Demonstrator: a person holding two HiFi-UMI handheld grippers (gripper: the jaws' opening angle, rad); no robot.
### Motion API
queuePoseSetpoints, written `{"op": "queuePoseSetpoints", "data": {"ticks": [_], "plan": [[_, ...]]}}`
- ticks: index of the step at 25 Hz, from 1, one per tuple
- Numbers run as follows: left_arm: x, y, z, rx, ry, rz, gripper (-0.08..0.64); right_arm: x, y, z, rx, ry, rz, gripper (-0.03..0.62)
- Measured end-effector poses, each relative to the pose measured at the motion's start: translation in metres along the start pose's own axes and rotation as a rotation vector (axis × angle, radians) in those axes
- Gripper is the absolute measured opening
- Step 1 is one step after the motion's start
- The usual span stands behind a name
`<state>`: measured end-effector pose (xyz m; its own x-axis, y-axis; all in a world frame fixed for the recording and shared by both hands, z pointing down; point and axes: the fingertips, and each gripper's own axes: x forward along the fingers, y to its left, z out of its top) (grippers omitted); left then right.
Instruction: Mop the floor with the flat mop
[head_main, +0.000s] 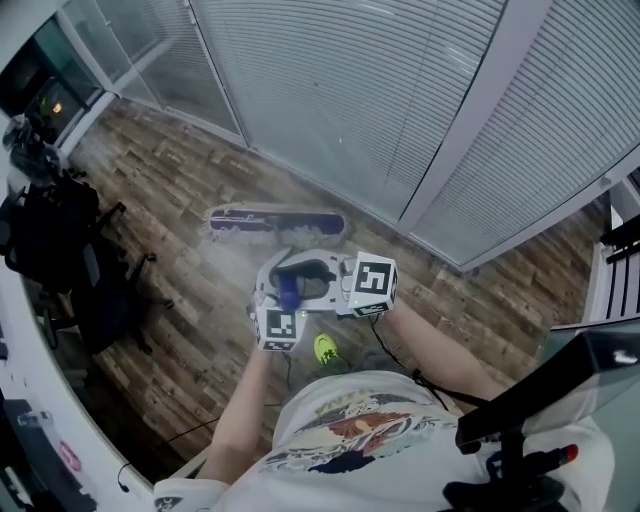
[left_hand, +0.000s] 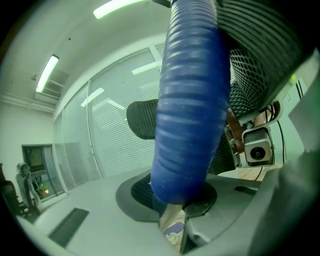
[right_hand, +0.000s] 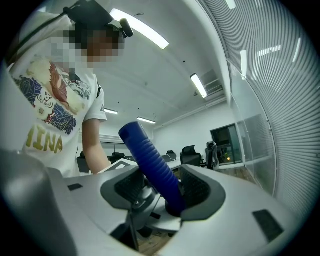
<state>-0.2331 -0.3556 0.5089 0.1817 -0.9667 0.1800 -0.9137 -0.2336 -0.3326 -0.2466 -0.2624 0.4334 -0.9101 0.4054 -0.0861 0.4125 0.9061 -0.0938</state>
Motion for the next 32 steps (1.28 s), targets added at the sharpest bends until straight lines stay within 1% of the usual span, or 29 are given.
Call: {"op": "queuePoseSetpoints", "data": {"ticks": [6, 9, 13, 16, 23, 32], "plan": [[-0.03, -0.066, 0.017, -0.003, 0.025, 0.015, 0.057, -0.038, 0.065, -0.006, 0.013, 0.02, 0.038, 0.224], [-0.045, -0.1, 0.022, 0.0, 0.033, 0.017, 0.057, -0.059, 0.098, -0.007, 0.01, 0.015, 0.047, 0.224], [-0.057, -0.133, 0.029, 0.001, 0.032, 0.036, 0.057, -0.081, 0.127, -0.011, 0.006, 0.007, 0.046, 0.224], [-0.067, -0.149, 0.029, -0.005, 0.038, 0.049, 0.057, -0.089, 0.145, -0.014, 0.004, 0.007, 0.052, 0.224], [-0.071, -0.153, 0.032, 0.0, 0.037, 0.052, 0.057, -0.09, 0.151, -0.015, -0.003, 0.006, 0.053, 0.224], [-0.068, -0.109, 0.033, -0.011, 0.04, 0.082, 0.057, -0.059, 0.125, -0.002, -0.01, 0.025, 0.078, 0.224]]}}
